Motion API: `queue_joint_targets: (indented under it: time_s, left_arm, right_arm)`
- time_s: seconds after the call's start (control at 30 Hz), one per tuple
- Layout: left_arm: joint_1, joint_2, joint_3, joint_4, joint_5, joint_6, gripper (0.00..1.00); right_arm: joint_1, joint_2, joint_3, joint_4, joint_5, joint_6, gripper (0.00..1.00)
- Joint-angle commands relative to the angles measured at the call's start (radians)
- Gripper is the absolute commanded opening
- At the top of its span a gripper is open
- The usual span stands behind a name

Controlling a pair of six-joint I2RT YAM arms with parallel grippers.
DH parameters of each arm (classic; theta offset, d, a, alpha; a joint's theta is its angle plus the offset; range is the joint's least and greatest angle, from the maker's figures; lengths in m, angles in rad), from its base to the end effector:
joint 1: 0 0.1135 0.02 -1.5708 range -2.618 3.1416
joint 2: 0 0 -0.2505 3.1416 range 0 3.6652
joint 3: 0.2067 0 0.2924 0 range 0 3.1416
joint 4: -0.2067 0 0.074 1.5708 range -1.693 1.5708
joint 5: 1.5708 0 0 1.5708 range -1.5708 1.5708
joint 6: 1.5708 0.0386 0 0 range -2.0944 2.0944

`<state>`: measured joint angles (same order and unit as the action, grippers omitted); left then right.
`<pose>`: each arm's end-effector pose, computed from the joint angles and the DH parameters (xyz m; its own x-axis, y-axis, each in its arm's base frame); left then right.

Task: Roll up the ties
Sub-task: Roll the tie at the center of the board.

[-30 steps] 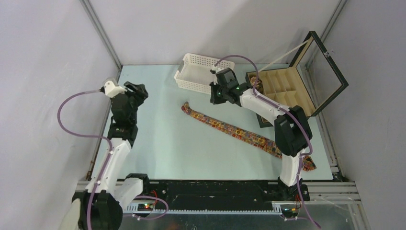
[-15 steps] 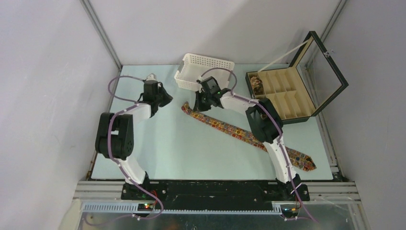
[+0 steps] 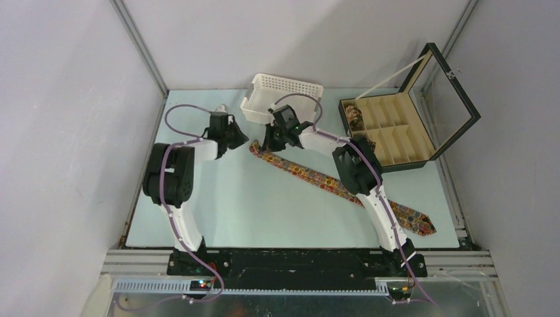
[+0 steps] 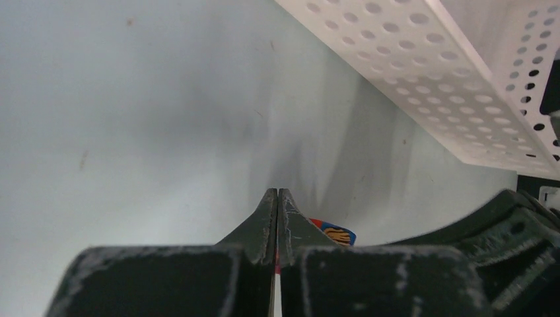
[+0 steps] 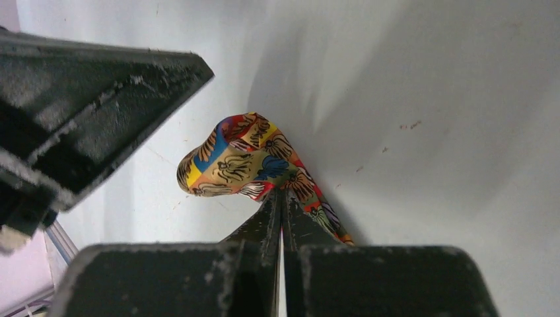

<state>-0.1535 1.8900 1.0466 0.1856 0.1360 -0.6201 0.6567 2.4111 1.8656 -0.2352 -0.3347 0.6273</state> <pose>0.4168 -0.0698 0.1089 -0.6414 -0.4834 -0.5958 -0.1415 0.8378 -0.5273 0.4364 0.3524 0.1057 -0.8982 0.0076 -0.4395 -0.2893 0.7425 0.6042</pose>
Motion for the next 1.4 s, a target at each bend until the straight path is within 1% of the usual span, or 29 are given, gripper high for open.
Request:
queue_joint_targets:
  time_s: [0.0,0.17,0.5,0.97,1.27,1.37]
  left_arm:
    - [-0.029,-0.001,0.018,0.044,0.027,0.028,0.0]
    - [-0.051,-0.022,-0.019,0.068,0.048,0.034,0.0]
    - [-0.084,-0.047,-0.061,0.08,0.054,0.047,0.0]
    - [-0.12,-0.148,-0.119,0.064,0.007,0.039,0.0]
    - [-0.137,-0.136,-0.129,0.071,-0.002,0.043,0.0]
    - [-0.136,-0.126,-0.128,0.075,-0.002,0.043,0.0]
  right_arm:
    - [-0.002,0.04,0.064,0.022,-0.008,0.018,0.0]
    - [-0.002,0.048,0.061,0.023,0.0,0.018,0.0]
    - [-0.009,0.044,0.023,0.076,-0.014,0.039,0.0]
    - [-0.026,0.022,-0.049,0.136,-0.02,0.069,0.0]
    - [-0.037,-0.004,-0.093,0.167,-0.02,0.084,0.0]
    - [-0.044,-0.037,-0.128,0.193,-0.018,0.09,0.0]
